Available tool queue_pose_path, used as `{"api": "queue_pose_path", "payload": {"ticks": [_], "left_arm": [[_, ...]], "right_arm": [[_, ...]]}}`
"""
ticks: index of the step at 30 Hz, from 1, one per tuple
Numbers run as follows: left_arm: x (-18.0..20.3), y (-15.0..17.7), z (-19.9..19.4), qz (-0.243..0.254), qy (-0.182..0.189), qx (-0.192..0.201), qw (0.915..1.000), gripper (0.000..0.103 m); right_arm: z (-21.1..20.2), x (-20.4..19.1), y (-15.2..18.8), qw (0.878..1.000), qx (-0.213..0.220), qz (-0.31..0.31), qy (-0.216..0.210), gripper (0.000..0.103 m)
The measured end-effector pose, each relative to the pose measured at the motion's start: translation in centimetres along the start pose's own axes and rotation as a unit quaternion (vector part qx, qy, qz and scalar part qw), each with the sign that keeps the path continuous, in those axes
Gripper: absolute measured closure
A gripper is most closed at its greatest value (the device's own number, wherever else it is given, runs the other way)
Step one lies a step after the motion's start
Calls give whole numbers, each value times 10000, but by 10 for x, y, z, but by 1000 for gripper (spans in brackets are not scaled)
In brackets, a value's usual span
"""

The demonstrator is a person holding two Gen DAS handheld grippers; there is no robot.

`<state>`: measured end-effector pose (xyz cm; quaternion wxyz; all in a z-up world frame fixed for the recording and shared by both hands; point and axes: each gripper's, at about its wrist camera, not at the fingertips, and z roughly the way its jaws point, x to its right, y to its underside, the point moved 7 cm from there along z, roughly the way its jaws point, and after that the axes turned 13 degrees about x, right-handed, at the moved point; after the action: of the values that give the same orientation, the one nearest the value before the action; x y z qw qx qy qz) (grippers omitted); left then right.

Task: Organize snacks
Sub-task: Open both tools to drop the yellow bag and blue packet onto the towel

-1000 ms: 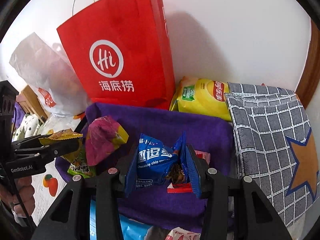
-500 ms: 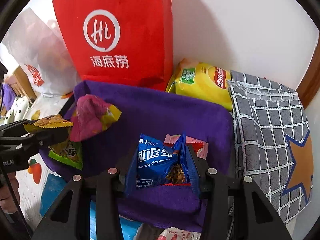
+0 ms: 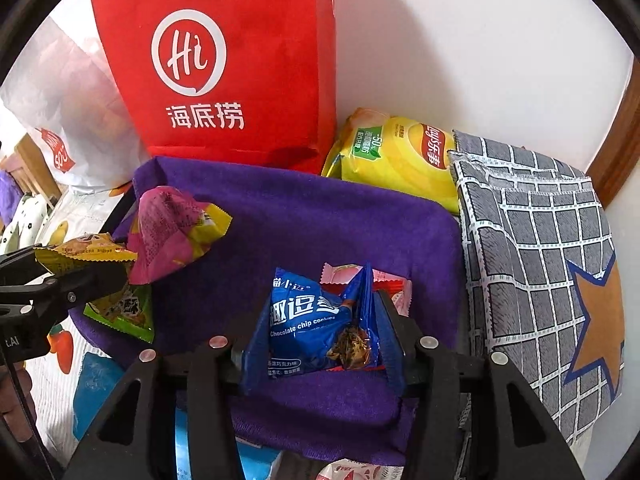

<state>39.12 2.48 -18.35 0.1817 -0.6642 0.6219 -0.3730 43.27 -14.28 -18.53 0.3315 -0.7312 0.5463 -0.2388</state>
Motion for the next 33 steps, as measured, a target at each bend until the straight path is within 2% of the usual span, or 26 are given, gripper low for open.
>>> {"api": "queue_pose_path", "payload": {"ticks": [6, 8, 11, 15, 17, 24, 27, 33], "left_arm": [[1, 1, 0, -6, -18, -2, 10000, 43], [2, 1, 1, 16, -14, -8, 10000, 43], [2, 1, 1, 9, -8, -11, 10000, 43], [5, 0, -1, 0, 11, -8, 10000, 38], [6, 0, -2, -21, -12, -68, 10000, 27], [15, -7, -17, 73, 38, 55, 10000, 27], [18, -11, -26, 68, 125, 160, 9998, 27], [22, -17, -41, 25, 231, 257, 9994, 27]], "right_arm": [[-2, 0, 0, 9999, -99, 54, -38, 46], [-5, -1, -2, 9998, -59, 116, -120, 35], [-12, -2, -5, 9998, 12, 120, -149, 29], [-22, -1, -11, 9998, 105, 100, -111, 29], [-29, 0, -15, 9997, 196, 102, -84, 29], [-63, 10, -29, 9981, 604, 70, 123, 29], [-73, 19, -20, 9976, 619, 221, 202, 29], [-80, 37, 31, 9981, 161, 474, 367, 32]]}}
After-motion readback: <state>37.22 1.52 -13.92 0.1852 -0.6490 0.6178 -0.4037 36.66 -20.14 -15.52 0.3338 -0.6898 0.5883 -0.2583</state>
